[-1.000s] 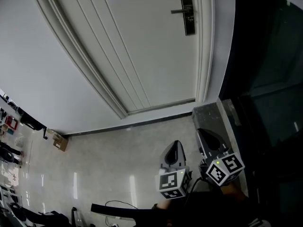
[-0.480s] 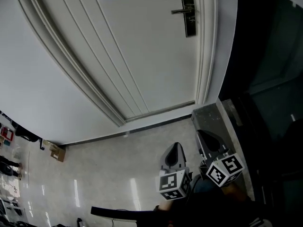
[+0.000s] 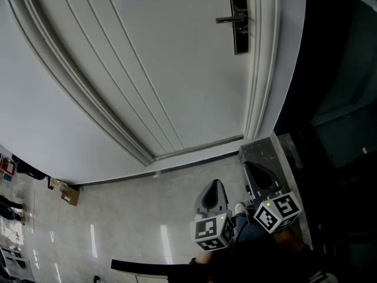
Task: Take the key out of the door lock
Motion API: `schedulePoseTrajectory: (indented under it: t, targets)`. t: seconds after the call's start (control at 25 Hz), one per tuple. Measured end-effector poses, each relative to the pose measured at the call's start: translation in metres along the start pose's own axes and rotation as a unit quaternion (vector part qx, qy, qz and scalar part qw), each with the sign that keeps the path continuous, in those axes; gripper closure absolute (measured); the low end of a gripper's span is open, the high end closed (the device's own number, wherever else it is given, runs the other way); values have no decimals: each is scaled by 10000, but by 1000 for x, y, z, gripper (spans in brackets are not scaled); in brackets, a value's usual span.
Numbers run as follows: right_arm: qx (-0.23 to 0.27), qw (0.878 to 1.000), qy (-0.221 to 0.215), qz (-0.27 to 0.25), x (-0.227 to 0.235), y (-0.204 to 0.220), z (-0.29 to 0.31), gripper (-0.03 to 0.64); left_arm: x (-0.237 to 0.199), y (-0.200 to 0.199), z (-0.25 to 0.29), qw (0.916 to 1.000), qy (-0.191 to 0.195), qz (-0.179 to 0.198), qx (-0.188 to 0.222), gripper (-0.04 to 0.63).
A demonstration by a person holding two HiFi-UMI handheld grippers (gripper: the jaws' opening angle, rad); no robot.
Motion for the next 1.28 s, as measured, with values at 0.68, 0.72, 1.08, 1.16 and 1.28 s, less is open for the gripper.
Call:
schedulePoseTrajectory:
  t: [0.68, 0.72, 1.08, 1.16, 1.28]
  targets:
    - [-15, 9997, -245, -57, 104, -43, 135, 615, -21, -41, 166, 9992, -337, 80, 176, 595]
    - [-20, 9996, -262, -82, 109, -44, 140, 615, -19, -42, 174, 9992, -334, 80, 182, 596]
    - [-49, 9996, -260, -103, 138, -49, 175, 615, -20, -46, 218, 9991, -354, 81, 196, 596]
    - [-45, 9997, -236, -95, 142, -50, 182, 614, -22, -47, 225, 9992, -356, 72, 180, 596]
    - [-60, 9997, -227, -76, 147, -51, 194, 615, -26, -51, 237, 9994, -304, 78, 165, 596]
Point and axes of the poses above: the fingertips, and each gripper's own axes: z forward along the fingers, x to its right, y out of its underside, the point moved 5 cm from there along -z, backward along the fingers, and after that the axes turned 10 degrees about y, right-handed, at the moved point
